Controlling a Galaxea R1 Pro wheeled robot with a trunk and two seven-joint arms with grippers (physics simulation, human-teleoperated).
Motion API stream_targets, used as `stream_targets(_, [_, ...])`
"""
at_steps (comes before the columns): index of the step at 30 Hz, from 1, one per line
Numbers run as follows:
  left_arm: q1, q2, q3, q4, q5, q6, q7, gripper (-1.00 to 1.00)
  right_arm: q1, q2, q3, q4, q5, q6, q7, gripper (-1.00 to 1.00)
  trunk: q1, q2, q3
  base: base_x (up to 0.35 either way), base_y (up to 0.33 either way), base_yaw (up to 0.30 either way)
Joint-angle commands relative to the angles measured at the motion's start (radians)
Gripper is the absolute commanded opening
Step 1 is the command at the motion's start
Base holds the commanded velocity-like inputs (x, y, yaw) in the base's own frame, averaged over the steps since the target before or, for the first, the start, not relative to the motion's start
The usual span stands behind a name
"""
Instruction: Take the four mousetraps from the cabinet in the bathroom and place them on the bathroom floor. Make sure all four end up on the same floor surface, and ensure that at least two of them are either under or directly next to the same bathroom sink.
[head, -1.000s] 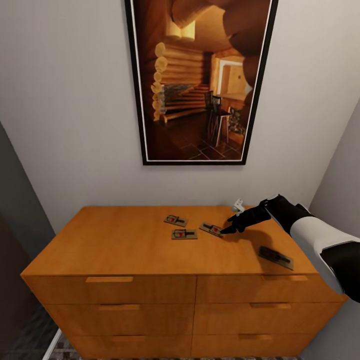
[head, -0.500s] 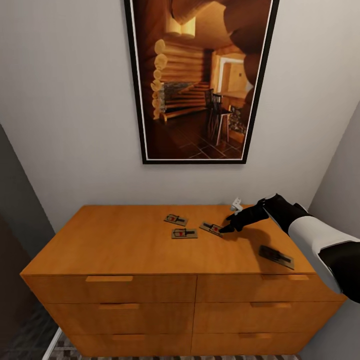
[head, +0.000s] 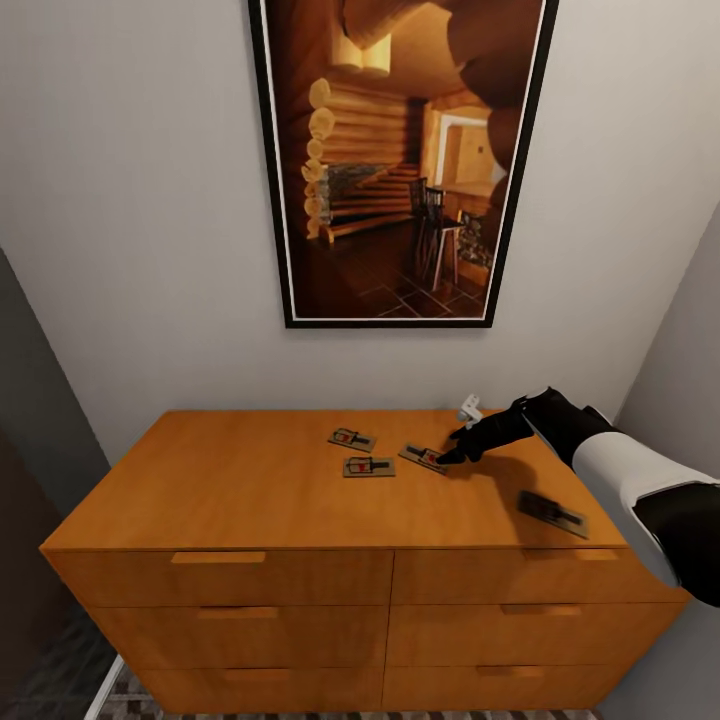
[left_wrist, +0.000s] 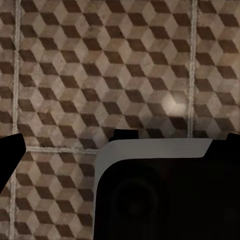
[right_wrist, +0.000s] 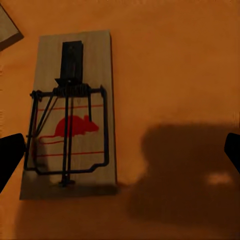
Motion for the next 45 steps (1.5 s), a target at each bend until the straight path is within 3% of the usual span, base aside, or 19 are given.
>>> stream_targets(1, [0.001, 0.0, 0.002, -0.002, 0.0, -0.001, 0.001, 1.0, 0.0, 0.002, -0.006, -0.003, 0.008, 0.011, 0.004, 1.0, 0.0, 0.0, -0.001, 0.0, 0.0, 0.0])
stream_targets(15, [0.0, 0.0, 0.001, -0.002, 0.0, -0.001, 0.001, 1.0, 0.0, 0.034, -0.001, -0.003, 0.009, 0.012, -0.024, 1.0, 0.0, 0.0, -0.001, 0.0, 0.0, 0.0])
stream_targets(32, [0.0, 0.0, 0.001, -0.002, 0.0, -0.001, 0.001, 1.0, 0.0, 0.036, 0.014, -0.003, 0.008, 0.012, -0.035, 1.0, 0.0, 0.0, -0.001, -0.044, 0.012, 0.0])
stream_targets(45, [0.0, 0.0, 0.001, -0.002, 0.0, -0.001, 0.001, 1.0, 0.001, 0.035, 0.012, 0.003, 0.057, 0.012, -0.036, 1.0, 0.0, 0.0, -0.001, -0.001, 0.0, 0.0])
